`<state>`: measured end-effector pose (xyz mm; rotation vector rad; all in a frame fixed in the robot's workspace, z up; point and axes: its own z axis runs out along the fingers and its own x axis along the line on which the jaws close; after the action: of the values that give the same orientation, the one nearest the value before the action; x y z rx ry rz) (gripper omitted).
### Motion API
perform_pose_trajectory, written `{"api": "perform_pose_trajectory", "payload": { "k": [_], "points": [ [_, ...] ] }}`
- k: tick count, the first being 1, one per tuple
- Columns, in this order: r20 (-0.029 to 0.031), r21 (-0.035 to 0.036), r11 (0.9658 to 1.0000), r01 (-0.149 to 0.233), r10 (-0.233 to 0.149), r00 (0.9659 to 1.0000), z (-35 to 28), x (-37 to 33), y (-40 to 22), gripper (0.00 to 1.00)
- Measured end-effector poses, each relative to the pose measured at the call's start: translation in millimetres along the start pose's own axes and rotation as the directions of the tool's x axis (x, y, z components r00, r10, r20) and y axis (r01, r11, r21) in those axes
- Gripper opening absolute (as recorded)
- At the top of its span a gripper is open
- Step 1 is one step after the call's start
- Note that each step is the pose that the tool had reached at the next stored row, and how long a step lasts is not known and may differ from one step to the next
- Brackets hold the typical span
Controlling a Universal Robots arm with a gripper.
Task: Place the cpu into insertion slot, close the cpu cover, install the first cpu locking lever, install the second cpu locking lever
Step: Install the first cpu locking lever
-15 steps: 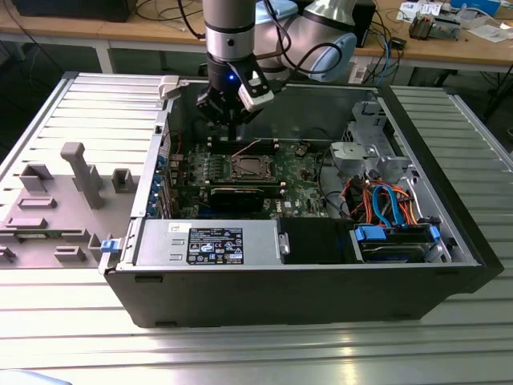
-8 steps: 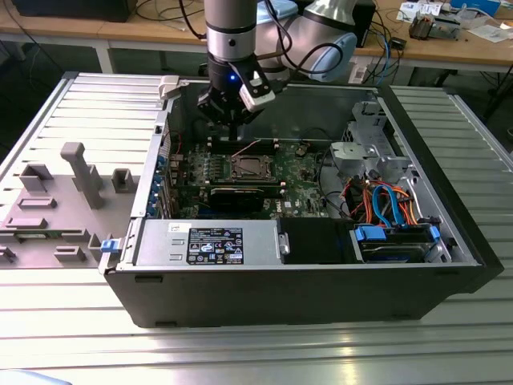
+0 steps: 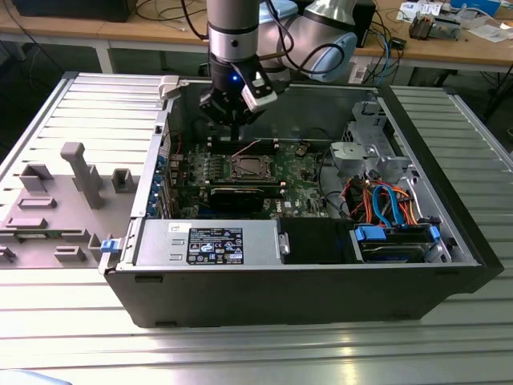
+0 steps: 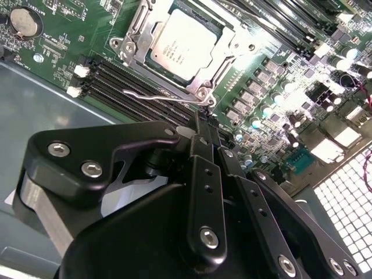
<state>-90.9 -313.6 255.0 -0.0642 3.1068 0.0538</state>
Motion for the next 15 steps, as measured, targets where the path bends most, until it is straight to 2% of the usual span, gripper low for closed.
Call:
{"api": "perform_pose_trajectory", "payload": {
  "k": [3,5,7,15],
  "points": [
    [-0.0001,-0.0011,1.0,0.0,0.0,1.0,0.7,-0.8,-0.1,0.11],
    [0.0002,-0.0077,1.0,0.0,0.0,1.0,1.8,-1.4,-0.2,0.11],
    [0.0004,-0.0087,1.0,0.0,0.0,1.0,3.5,-2.1,-0.3,0.11],
    [0.0007,-0.011,0.9999,-0.008,0.008,1.0,10.9,-14.8,-0.6,0.11]
  ]
}}
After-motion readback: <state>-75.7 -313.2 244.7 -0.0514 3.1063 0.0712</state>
